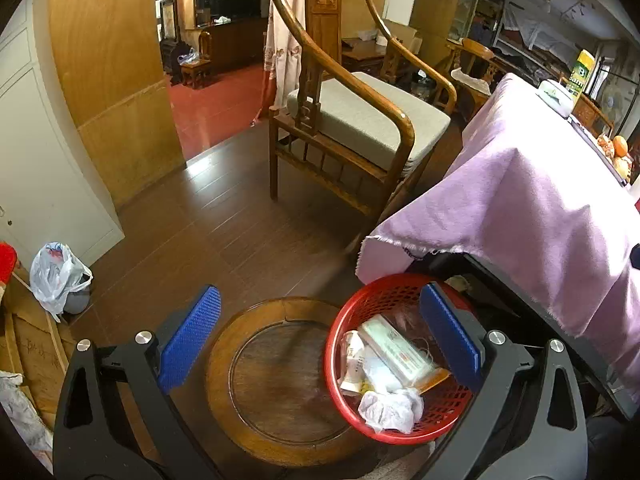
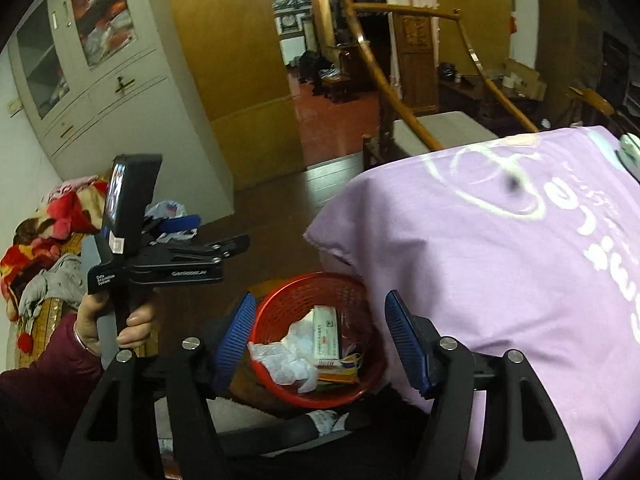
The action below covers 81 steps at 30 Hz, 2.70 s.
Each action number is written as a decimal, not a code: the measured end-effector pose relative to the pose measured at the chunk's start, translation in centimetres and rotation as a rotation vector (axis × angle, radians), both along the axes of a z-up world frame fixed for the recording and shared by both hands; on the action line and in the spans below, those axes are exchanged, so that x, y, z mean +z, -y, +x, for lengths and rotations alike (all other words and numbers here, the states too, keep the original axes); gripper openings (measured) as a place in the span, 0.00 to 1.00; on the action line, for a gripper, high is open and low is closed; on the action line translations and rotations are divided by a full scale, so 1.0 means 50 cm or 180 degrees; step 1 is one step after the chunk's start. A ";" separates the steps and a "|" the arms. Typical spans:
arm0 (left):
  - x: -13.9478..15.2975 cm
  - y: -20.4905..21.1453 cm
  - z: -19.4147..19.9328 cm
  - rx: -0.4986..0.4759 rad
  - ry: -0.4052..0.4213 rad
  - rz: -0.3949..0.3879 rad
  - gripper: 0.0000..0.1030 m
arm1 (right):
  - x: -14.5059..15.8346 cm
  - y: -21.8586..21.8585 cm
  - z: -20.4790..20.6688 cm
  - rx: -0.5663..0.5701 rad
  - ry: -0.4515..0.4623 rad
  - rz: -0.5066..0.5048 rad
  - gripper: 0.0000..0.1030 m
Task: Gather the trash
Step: 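Release the snack bag from the left gripper while the right gripper drops the box into the wastebasket, then move both open grippers back over the cup and crumpled wrapper on the table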
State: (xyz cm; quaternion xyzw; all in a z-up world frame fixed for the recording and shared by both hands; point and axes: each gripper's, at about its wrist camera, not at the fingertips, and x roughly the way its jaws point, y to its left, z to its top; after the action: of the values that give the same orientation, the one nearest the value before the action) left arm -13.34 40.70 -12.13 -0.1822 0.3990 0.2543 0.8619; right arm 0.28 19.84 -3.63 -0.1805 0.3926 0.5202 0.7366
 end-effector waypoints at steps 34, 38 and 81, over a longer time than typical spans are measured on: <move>0.173 0.490 0.334 -0.1749 0.0200 0.0256 0.93 | 0.018 0.660 0.200 -0.2169 0.0144 0.0715 0.72; 0.174 0.574 0.402 -0.2029 0.0182 0.0280 0.93 | 0.004 0.732 0.239 -0.2446 0.0144 0.0684 0.72; 0.109 0.991 0.882 -0.3236 -0.0027 0.0171 0.94 | -0.027 1.014 0.515 -0.4063 0.0172 0.0560 0.83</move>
State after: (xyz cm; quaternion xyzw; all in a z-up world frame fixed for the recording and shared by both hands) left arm 30.78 -8.86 -6.66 0.0582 0.4341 -0.1863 0.8795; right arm 26.05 -30.84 -5.00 0.1367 0.3599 0.0053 0.9229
